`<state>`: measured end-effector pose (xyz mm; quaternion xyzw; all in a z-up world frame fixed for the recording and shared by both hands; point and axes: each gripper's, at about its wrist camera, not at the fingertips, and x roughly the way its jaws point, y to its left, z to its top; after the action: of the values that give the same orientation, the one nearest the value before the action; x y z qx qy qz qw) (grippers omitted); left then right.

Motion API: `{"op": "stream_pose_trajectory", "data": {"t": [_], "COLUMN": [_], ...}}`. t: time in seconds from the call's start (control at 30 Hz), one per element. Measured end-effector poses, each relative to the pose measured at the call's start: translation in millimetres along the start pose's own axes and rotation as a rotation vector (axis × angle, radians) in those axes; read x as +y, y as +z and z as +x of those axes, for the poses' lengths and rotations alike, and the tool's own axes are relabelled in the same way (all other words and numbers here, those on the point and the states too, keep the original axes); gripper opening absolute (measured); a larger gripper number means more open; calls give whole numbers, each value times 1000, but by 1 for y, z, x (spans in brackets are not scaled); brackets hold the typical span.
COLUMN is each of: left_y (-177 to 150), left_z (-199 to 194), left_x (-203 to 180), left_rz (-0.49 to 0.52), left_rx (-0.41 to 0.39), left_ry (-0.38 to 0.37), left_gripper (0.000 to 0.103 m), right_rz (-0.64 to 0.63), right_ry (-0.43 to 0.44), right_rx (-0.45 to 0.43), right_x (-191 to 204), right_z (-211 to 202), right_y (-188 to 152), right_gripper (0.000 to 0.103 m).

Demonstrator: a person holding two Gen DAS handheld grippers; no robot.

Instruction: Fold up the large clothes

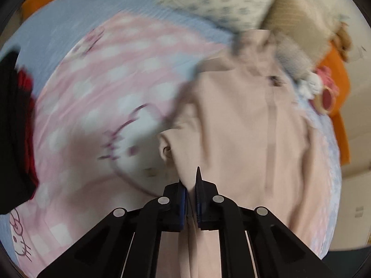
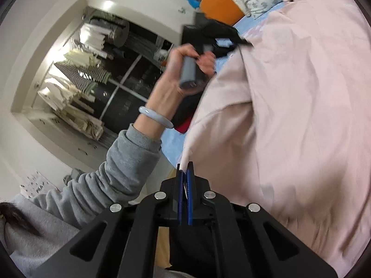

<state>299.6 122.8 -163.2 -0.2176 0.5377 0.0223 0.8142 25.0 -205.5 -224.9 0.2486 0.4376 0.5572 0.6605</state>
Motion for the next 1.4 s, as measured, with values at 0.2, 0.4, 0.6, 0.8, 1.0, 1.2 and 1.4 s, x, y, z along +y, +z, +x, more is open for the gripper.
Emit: {"op": "stream_pose_trajectory", "data": {"t": [0.2, 0.4, 0.6, 0.8, 1.0, 1.2, 1.4], "left_y": [-9, -36, -72, -111, -190, -207, -220], "left_z": [9, 81, 138, 85, 41, 27, 23], "left_x": [-124, -208, -228, -232, -230, -211, -193], "left_rz": [205, 380, 504, 617, 861, 892, 898], "left_rx": [10, 47, 69, 152, 220, 218, 231], "left_ry": [-40, 106, 235, 61, 2, -3, -31], "left_gripper": [12, 14, 38, 56, 62, 62, 63], "right_rz": [65, 206, 304, 132, -13, 22, -36], "right_ry": [-33, -147, -262, -180, -454, -516, -602], "right_rx": [-113, -233, -222, -257, -313, -172, -79], "right_x": [-15, -58, -98, -47, -26, -40, -31], "right_z": [-49, -95, -90, -115, -130, -92, -77], "right_y": [-36, -80, -115, -104, -64, -58, -39], "right_gripper": [4, 4, 4, 7, 56, 50, 16]}}
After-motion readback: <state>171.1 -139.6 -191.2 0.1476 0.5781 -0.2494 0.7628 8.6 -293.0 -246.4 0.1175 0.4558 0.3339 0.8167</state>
